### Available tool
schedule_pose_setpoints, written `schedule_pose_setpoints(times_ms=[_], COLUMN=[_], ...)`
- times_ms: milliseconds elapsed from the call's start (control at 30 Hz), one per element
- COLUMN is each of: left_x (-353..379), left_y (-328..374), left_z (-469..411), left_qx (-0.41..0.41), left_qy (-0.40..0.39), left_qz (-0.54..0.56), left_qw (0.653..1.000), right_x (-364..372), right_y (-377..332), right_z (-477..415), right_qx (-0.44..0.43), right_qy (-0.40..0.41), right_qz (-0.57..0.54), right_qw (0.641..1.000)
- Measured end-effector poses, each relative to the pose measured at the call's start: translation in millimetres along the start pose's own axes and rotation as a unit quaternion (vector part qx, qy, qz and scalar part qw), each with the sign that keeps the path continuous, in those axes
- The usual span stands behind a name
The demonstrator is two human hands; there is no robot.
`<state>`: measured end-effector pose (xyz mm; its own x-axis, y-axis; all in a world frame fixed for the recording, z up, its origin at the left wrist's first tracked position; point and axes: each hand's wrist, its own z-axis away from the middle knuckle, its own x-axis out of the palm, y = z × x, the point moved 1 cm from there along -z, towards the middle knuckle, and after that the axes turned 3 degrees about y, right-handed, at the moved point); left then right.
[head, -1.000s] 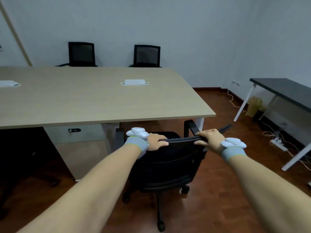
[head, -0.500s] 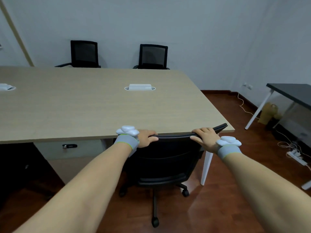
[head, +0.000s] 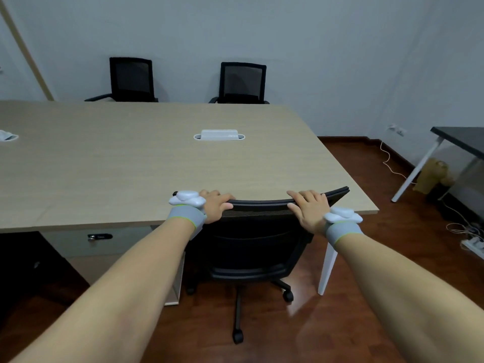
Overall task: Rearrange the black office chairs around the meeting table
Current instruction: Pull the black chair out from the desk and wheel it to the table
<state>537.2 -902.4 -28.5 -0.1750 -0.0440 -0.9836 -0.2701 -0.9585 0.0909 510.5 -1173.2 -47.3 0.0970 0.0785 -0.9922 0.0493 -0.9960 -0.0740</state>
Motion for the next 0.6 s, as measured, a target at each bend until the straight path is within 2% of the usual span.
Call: schedule_pose_setpoints(times_ms=[100,233,367,600], left_x=[-2,-8,-34,-69], left_y=[1,8,32,143], left_z=[-1,3,3,-26], left_qx=[0.001,-0.015,-0.024,0.079], left_qy=[-0.002,-0.033,-0.058,-0.066], left_qz=[0.001,0.022,0.077,0.083], left_qw=[1.000,0.999,0.995,0.991], right_x=[-5,-23,-47,-92], right_y=[2,-2,16,120], right_z=[0,-1,12,47], right_qx=[-0.001,0.007,0.037,0.138], right_qy=[-0.019,-0.086,-0.074,-0.085], right_qz=[0.008,-0.016,-0.032,-0.018], right_qw=[1.000,0.996,0.996,0.987])
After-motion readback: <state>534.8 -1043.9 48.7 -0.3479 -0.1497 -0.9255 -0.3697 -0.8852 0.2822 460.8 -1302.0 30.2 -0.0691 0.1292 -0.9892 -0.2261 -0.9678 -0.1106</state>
